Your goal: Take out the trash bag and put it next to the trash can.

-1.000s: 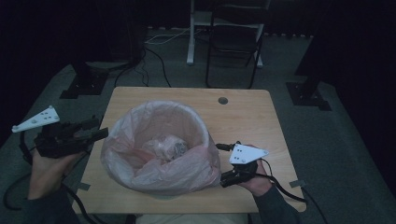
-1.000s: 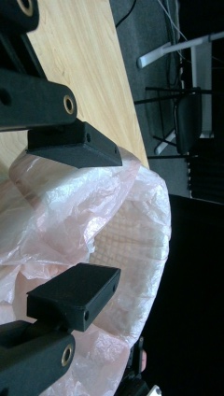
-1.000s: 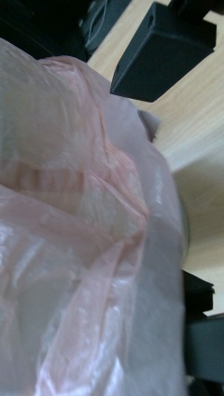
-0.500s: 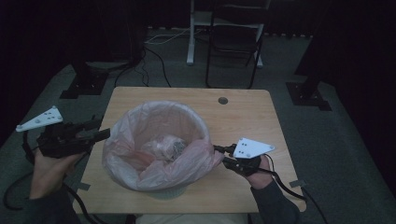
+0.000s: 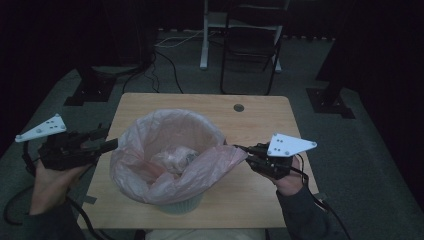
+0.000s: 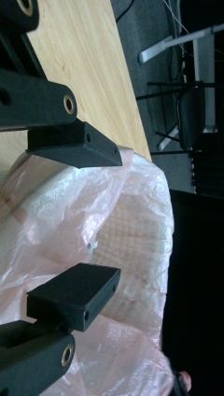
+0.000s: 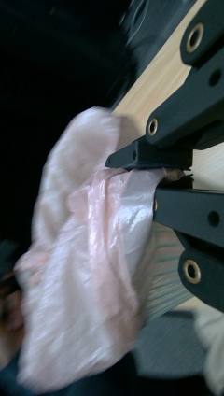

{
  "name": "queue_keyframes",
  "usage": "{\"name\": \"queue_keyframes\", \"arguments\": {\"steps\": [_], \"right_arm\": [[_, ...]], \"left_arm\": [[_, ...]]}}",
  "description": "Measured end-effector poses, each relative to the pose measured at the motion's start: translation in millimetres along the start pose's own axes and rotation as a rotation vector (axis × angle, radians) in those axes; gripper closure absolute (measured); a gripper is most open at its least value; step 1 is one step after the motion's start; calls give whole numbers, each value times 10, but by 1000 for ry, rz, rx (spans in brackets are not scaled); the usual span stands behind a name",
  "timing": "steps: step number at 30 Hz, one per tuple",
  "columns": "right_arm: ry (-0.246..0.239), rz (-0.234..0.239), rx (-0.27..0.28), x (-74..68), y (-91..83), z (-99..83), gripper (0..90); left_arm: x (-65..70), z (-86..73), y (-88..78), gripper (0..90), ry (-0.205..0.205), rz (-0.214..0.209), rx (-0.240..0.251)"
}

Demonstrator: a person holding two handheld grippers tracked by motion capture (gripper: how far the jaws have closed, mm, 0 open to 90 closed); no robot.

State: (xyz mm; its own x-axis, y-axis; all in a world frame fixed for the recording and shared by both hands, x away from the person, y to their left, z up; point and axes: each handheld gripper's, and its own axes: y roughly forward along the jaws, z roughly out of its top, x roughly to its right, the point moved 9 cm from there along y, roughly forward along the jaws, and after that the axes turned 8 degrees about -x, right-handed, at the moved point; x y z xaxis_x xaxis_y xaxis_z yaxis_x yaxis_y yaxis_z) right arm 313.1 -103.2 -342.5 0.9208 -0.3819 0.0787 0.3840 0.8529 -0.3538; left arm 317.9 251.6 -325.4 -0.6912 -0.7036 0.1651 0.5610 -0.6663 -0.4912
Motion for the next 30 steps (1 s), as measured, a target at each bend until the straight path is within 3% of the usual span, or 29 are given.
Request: {"name": "queue_keyframes", "arguments": {"steps": [2,3,5,8,12,16,21,24,30], "right_arm": [[-5,4,12,-4,13,33,876],[-15,-9,-8,3,38,18,863],[-18,0,-65,8,107,-54,739],[-34,-82,-144,65,188,-157,621],[-26,-109,-162,114,246,-161,614],[26,-93,-163,176,277,-119,628],[33,-86,-167,172,301,-119,655],[27,-62,-174,122,335,-108,683],[11,-13,-182,11,505,-48,691]], "left_arm": [[6,-2,3,403,1,-3,-3],[10,-5,7,403,0,-5,-6],[19,-6,17,403,5,-7,-10],[54,-3,39,402,17,-19,-19],[116,-21,97,401,45,-36,-53],[173,-58,135,401,73,-60,-94],[254,-112,152,402,114,-103,-142],[260,-140,173,482,136,-99,-170],[160,-195,163,683,130,-57,-197]]}}
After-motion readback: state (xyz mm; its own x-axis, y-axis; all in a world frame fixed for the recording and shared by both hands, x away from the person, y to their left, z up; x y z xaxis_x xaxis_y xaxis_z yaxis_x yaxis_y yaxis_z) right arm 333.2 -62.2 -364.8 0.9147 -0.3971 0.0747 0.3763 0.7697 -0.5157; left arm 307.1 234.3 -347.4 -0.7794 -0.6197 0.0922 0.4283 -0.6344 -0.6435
